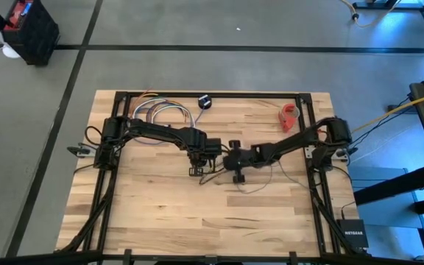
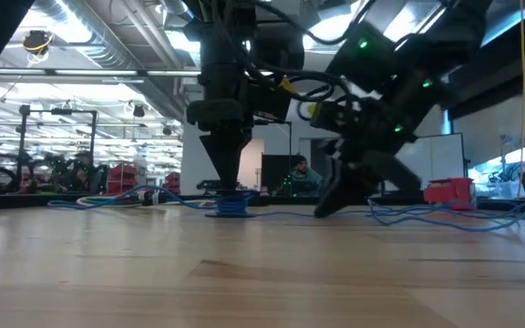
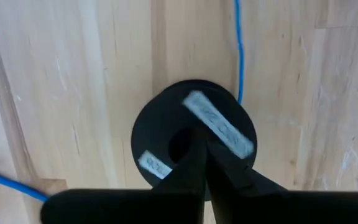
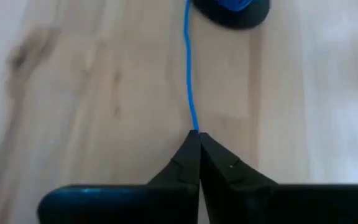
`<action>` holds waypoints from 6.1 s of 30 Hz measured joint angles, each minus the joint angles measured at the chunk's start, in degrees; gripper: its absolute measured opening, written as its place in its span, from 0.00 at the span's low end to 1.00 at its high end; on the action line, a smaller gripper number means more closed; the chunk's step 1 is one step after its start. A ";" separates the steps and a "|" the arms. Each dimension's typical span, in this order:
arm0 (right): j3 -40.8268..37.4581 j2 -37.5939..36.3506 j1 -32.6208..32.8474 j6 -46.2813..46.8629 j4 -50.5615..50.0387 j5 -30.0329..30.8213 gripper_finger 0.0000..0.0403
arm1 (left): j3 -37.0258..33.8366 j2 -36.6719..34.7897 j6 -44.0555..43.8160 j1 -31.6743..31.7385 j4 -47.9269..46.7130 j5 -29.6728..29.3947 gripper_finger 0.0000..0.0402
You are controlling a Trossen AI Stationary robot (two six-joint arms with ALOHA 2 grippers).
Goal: Coil cords
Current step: Put the spool with the coiled wire on the table
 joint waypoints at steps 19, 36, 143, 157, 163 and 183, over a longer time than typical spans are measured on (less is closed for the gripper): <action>-0.52 -13.57 23.26 35.16 -43.20 4.16 0.00 | 0.02 0.00 -1.55 0.00 -1.71 0.00 0.01; 8.21 -17.27 27.32 51.36 -56.61 5.91 0.20 | 0.02 0.00 -1.38 0.00 -1.69 0.00 0.01; -1.73 -39.41 36.55 74.12 -62.88 27.57 0.36 | 0.02 0.02 -2.03 0.07 -3.81 0.00 0.01; -5.27 -30.05 21.12 28.62 -15.43 20.13 0.62 | 0.02 0.02 -2.04 0.07 -3.82 0.00 0.01; -5.29 -18.61 14.44 19.02 -1.07 14.05 0.59 | 0.02 0.02 -2.03 0.07 -3.83 0.00 0.01; 0.98 -1.50 8.59 13.10 5.87 5.72 0.13 | 0.02 0.02 -2.05 0.07 -3.83 0.00 0.01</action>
